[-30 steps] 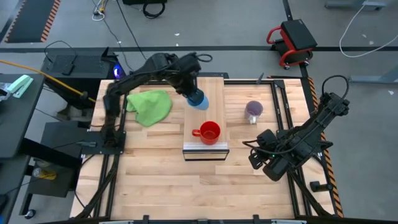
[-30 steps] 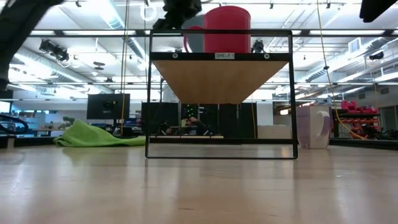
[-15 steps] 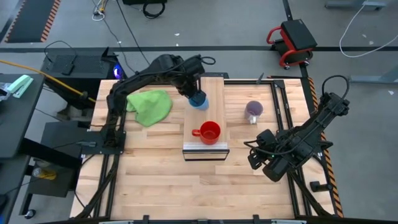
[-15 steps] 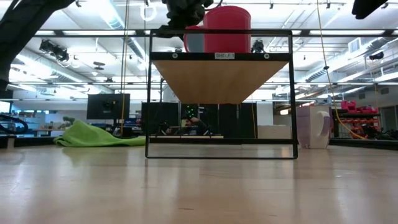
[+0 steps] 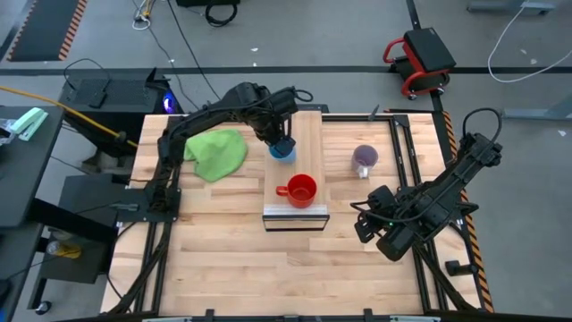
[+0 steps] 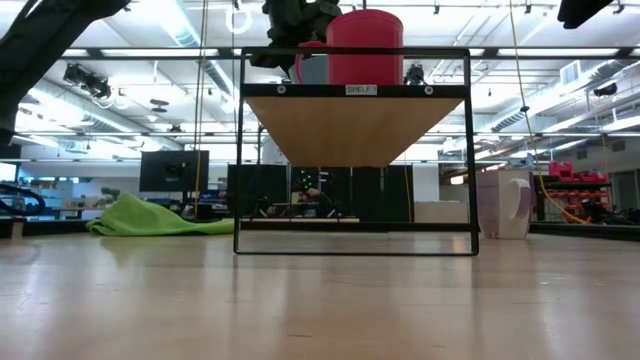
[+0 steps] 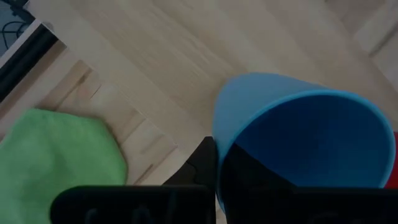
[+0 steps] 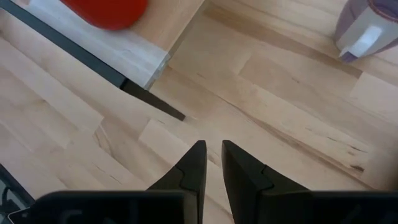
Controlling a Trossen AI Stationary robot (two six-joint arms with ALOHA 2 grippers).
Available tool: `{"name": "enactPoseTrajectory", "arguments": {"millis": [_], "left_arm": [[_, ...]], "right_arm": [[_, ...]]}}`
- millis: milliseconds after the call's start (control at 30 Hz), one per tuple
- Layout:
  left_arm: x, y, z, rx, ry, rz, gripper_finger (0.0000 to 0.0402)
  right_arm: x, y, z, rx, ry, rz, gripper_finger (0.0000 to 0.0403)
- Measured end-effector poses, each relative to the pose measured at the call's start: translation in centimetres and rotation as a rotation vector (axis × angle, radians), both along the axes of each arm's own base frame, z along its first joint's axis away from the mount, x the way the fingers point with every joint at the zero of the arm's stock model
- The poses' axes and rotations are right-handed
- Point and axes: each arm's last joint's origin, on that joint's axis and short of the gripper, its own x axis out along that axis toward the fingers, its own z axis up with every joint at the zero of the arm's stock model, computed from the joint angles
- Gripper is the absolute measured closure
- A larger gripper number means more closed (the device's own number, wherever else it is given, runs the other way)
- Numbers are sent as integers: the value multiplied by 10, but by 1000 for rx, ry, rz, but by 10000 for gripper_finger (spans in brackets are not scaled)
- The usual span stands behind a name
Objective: Stack small to large cups/mugs on shelf
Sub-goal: Put the blue cup on the shelf
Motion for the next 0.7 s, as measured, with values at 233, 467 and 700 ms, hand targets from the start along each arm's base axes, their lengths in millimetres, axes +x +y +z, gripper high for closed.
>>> {"name": "enactPoseTrajectory", "arguments": {"millis": [233,467,700], "left_arm": [[1,0,0,3,-4,-10,384],[2,-2,1,12,-14,-32,379],[2,-2,1,12,-14,-33,354]], "right_arm": [[0,0,0,4,-5,0,346],[1,1,0,6,-6,0,346],[1,1,0,10,-12,0,346]]}}
